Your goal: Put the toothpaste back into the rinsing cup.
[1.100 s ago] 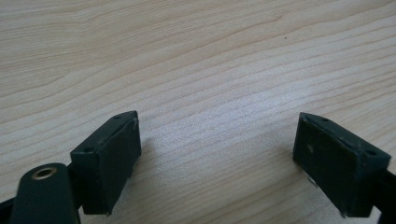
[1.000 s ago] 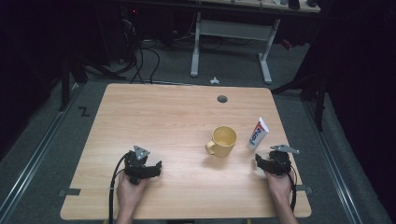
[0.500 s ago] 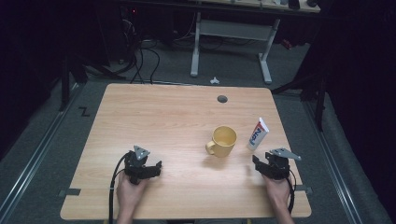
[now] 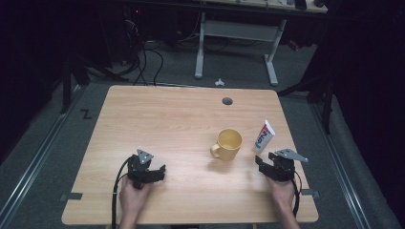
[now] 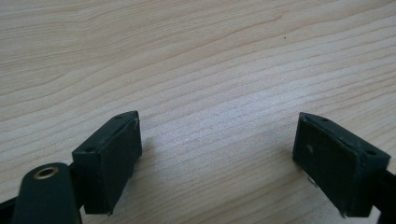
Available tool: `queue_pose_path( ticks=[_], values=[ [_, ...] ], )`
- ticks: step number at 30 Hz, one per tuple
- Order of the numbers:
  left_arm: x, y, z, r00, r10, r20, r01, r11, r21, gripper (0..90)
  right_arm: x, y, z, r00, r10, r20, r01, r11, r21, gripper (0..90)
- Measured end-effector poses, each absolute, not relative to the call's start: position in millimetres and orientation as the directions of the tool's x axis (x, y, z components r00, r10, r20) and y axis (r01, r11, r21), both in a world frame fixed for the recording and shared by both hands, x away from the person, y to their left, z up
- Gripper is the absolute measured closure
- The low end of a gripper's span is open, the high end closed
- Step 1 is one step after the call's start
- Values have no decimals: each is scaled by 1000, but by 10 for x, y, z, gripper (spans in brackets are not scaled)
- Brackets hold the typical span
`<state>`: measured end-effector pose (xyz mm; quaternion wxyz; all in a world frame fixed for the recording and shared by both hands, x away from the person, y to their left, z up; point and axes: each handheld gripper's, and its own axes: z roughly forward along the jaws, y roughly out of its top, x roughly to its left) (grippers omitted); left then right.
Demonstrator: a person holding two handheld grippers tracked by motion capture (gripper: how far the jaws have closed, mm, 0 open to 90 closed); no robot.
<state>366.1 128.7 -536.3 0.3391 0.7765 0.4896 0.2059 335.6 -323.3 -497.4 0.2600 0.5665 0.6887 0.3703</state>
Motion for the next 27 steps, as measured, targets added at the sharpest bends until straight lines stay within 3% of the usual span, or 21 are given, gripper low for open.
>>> queue_pose_path(
  ticks=[27],
  values=[
    [3662,1288,-5363,436,900,-14,621,-290,728,161,3633,-3241,-4621,-187,982,28,541,79,837,355]
  ],
)
